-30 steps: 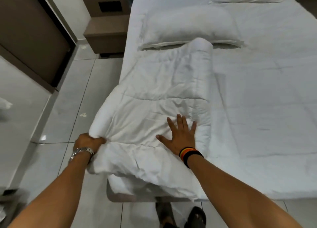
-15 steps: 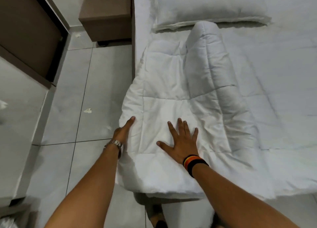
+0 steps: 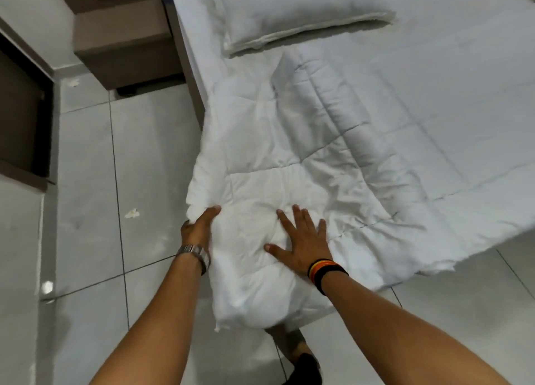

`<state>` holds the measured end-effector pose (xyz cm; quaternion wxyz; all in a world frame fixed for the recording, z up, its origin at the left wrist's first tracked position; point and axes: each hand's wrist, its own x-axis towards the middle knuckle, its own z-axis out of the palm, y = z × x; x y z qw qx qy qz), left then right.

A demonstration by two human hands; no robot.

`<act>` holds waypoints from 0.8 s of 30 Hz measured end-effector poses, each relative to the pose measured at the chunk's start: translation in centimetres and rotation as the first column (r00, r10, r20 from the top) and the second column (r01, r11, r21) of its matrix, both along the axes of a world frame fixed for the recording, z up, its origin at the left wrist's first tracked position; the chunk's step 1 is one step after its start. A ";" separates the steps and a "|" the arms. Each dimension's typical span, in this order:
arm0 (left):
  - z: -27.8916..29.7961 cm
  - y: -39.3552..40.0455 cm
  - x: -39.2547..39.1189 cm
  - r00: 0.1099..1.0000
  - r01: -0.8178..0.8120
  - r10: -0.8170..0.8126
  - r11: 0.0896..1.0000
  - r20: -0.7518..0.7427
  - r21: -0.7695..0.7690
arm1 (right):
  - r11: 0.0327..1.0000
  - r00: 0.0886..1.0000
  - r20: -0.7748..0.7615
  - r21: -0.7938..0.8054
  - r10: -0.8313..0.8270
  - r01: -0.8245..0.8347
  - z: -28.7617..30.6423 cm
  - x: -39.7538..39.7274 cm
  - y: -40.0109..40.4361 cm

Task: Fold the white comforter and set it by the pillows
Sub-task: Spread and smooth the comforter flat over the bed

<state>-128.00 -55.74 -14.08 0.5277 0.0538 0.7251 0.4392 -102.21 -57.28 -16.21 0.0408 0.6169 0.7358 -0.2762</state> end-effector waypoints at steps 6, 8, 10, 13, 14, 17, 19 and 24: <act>2.0 -6.8 -3.5 1.000 -0.010 0.010 0.999 0.007 -0.044 | 0.992 0.995 -0.019 -0.089 -0.095 0.093 1.0 -4.2 -6.8; 3.0 -6.2 -3.5 0.998 0.053 -0.053 0.998 -0.036 -0.017 | 0.981 0.982 -0.068 -0.091 -0.178 0.171 1.5 -5.7 -7.6; 3.9 -5.0 -3.5 0.989 0.135 -0.134 0.991 -0.061 0.015 | 0.966 0.958 -0.131 -0.072 -0.254 0.246 2.2 -7.6 -7.6; 4.0 -2.1 -4.2 0.988 0.152 -0.152 0.988 0.039 0.022 | 0.947 0.927 -0.197 -0.027 -0.318 0.319 3.2 -10.7 -6.5; 3.9 -1.0 -4.6 0.983 0.128 -0.132 0.991 0.128 0.045 | 0.940 0.919 -0.204 -0.020 -0.336 0.340 3.3 -11.9 -6.0; 3.3 2.5 -6.5 0.933 0.025 -0.080 0.987 0.350 0.157 | 0.923 0.904 -0.192 -0.020 -0.381 0.384 2.8 -15.2 -5.0; 2.0 4.4 -8.3 0.889 0.039 -0.098 0.990 0.448 0.139 | 0.895 0.881 -0.166 -0.019 -0.443 0.446 1.8 -17.0 -4.7; -0.6 7.3 -11.3 0.622 0.467 -0.399 0.880 0.674 0.089 | 0.787 0.780 -0.124 -0.012 -0.614 0.617 1.7 -21.9 -2.5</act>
